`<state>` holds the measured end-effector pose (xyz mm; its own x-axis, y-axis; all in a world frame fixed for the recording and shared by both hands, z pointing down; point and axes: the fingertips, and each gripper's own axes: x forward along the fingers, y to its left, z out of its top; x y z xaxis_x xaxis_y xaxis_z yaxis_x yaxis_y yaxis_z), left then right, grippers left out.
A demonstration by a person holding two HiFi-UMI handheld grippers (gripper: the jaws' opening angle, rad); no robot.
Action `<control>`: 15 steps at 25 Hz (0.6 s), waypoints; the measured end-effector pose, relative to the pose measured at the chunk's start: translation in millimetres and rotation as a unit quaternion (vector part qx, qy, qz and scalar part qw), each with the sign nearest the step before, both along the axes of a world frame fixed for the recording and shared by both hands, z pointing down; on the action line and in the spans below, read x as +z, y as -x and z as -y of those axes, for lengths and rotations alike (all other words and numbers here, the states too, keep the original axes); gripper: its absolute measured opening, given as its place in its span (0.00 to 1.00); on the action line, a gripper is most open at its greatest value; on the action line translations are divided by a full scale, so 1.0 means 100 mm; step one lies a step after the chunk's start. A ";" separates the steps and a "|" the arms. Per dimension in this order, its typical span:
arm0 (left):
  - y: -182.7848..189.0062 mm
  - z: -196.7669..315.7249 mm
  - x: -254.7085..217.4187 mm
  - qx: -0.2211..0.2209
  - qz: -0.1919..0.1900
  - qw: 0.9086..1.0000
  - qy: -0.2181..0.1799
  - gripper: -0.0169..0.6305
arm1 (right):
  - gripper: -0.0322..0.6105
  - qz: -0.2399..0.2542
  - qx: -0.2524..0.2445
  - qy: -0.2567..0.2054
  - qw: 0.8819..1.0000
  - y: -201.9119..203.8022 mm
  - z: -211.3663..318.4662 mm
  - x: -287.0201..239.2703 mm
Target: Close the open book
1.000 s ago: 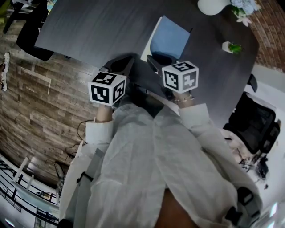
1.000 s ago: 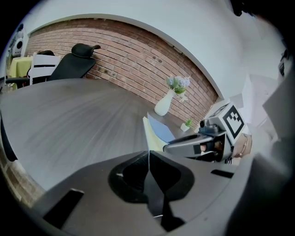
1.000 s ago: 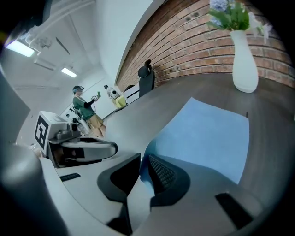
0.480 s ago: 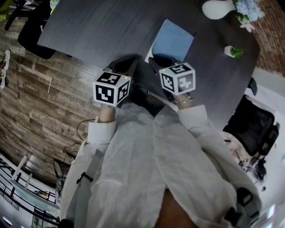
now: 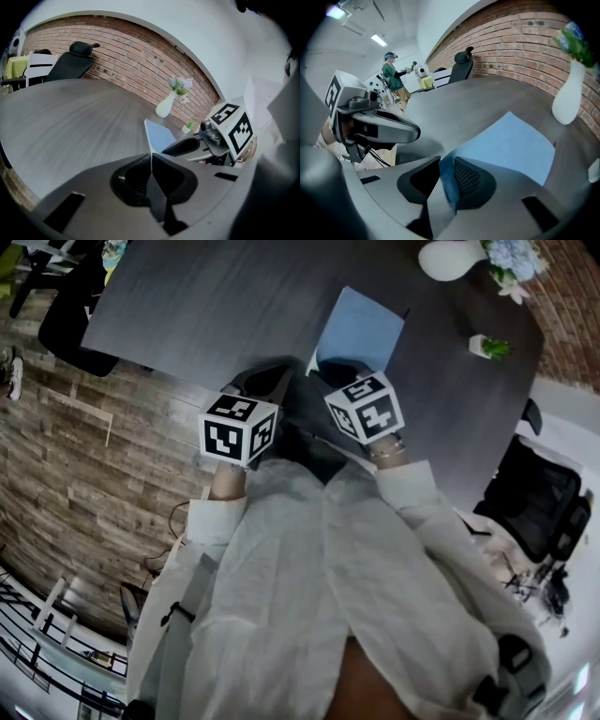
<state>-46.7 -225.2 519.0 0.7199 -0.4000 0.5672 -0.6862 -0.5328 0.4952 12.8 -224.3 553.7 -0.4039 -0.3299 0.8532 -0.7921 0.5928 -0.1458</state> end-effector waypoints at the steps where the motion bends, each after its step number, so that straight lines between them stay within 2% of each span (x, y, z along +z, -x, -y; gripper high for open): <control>1: -0.01 -0.01 0.00 0.003 -0.001 1.000 0.001 0.05 | 0.18 -0.003 -0.002 -0.002 1.000 0.00 0.00 0.00; 12: -0.07 -0.05 0.03 0.031 -0.006 0.999 0.009 0.05 | 0.23 -0.020 -0.037 -0.011 0.999 0.07 -0.05 0.01; 15: -0.06 -0.02 0.03 0.031 -0.011 0.999 0.011 0.05 | 0.27 -0.022 -0.052 -0.006 0.998 0.11 -0.10 0.01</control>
